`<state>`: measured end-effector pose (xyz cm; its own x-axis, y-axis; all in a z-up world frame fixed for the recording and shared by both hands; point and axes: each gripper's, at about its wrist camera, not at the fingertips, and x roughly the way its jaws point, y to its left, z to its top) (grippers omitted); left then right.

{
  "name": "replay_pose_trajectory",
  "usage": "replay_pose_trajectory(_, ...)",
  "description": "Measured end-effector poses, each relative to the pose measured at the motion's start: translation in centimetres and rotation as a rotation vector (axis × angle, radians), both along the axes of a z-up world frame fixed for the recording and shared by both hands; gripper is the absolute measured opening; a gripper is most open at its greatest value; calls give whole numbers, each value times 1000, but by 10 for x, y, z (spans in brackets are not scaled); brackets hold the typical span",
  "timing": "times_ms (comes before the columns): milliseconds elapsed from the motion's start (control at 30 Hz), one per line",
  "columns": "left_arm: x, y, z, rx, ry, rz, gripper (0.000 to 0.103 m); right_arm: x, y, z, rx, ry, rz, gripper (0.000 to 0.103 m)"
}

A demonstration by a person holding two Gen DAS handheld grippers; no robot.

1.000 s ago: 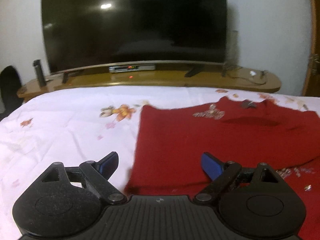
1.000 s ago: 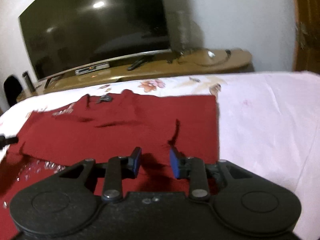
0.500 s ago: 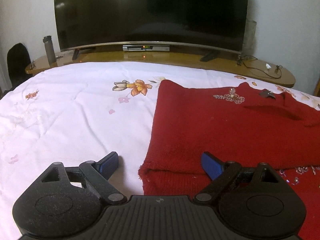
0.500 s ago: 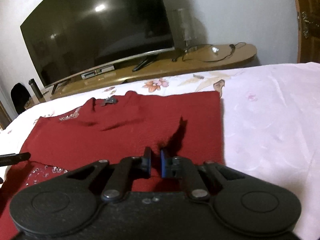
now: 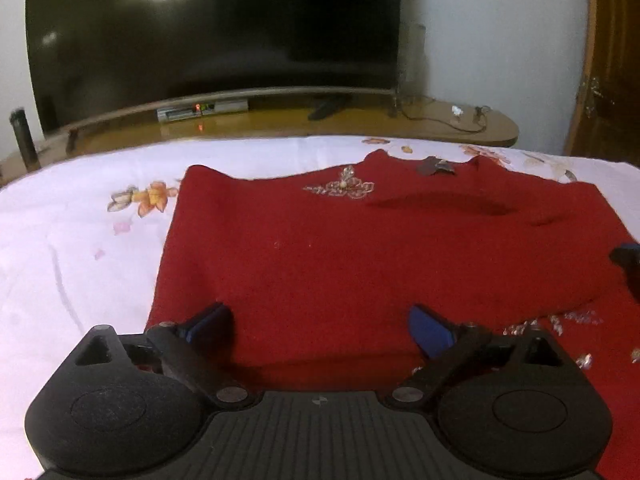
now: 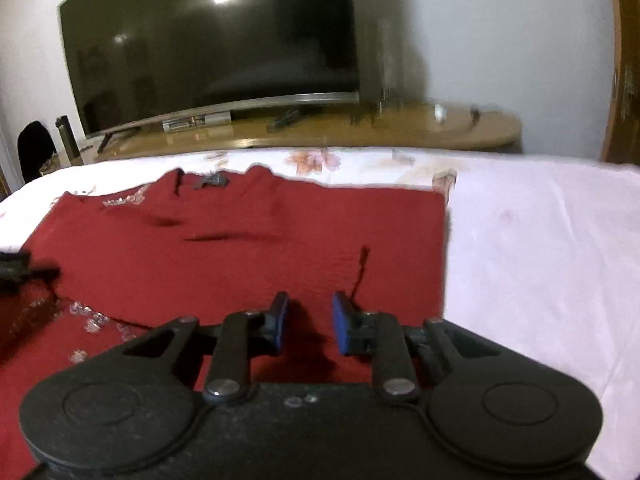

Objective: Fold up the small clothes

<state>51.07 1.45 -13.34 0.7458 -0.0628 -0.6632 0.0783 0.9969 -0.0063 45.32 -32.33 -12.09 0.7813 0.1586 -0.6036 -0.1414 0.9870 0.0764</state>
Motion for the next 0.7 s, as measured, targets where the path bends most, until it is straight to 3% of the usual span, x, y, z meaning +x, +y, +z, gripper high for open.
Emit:
replay_pose_trajectory(200,-53,19,27,-25,-92,71,96,-34,-29,18,88,-44,-38,33)
replay_pose_trajectory(300,-96,34,28,-51,-52,87,96,-68,-51,18,150,-31,-52,35)
replay_pose_trajectory(467,-169,49,19,-36,66,89,96,-132,-77,5,201,78,-73,38)
replay_pose_trajectory(600,-214,66,19,-145,145,45,96,-177,-85,7,260,120,-67,43)
replay_pose_trajectory(700,-237,72,19,-241,179,-12,96,-200,-89,10,367,188,-72,49)
